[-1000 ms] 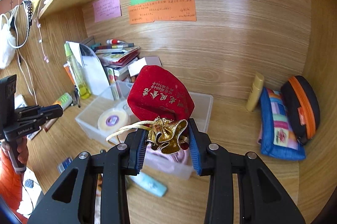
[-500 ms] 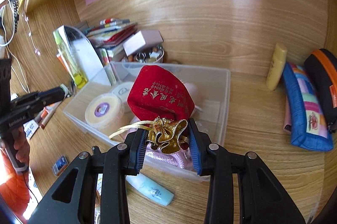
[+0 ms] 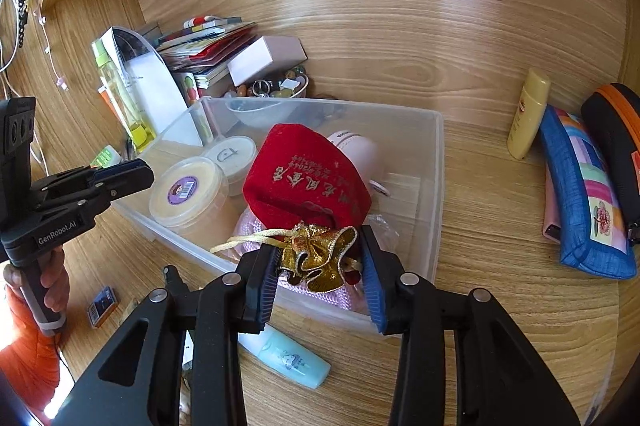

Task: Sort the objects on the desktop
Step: 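Open the right tool to drop the red pouch while the left tool releases the black clip into the box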

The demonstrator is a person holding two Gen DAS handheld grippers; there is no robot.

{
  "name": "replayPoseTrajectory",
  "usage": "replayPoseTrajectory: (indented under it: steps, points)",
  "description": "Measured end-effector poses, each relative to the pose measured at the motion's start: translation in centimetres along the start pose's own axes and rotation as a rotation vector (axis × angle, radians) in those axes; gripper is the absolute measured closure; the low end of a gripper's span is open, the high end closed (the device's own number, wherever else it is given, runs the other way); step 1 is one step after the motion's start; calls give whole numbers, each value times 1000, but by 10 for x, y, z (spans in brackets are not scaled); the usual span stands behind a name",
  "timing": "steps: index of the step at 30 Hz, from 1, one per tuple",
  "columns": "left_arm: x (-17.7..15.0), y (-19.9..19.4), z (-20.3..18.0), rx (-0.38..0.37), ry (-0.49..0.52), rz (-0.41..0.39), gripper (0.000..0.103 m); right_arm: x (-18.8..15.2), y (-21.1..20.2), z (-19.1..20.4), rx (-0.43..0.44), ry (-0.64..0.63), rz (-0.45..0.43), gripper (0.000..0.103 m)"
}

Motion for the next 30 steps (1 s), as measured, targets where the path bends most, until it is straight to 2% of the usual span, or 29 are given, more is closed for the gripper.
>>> replayPoseTrajectory:
  steps: [5, 8, 16, 21, 22, 23, 27, 29, 30]
  points:
    - [-1, 0, 1, -11, 0, -14, 82, 1, 1, -1, -9, 7, -3, 67]
    - [-1, -1, 0, -9, 6, -17, 82, 1, 1, -3, -21, 12, -5, 63]
    - [-2, -3, -1, -21, 9, -24, 79, 1, -5, 3, -53, -25, -38, 40]
    - [-2, -5, -6, -26, 26, -35, 66, 0, -10, 6, -58, -59, -56, 38]
    - [-1, -6, -6, -15, 28, -38, 55, 0, -11, 7, -61, -68, -62, 37]
    - [-1, -8, -8, -25, 31, -43, 49, -1, -12, 8, -65, -78, -69, 37]
    - [1, -15, -13, -2, 58, -46, 38, -1, -16, 13, -82, -104, -103, 25]
    - [1, -21, -13, 14, 61, -55, 27, -1, -18, 15, -83, -113, -116, 22]
    - [0, -24, -13, 21, 60, -58, 25, -1, -19, 16, -82, -117, -120, 21]
Point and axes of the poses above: each gripper's, at about its wrist camera, not at the fingertips, and y roughly the way its jaws point, z to its left, x to its top, the point moved 4 cm from there along y, roughly the way its jaws point, and after that the axes turned 9 degrees about y, right-handed, at the moved point
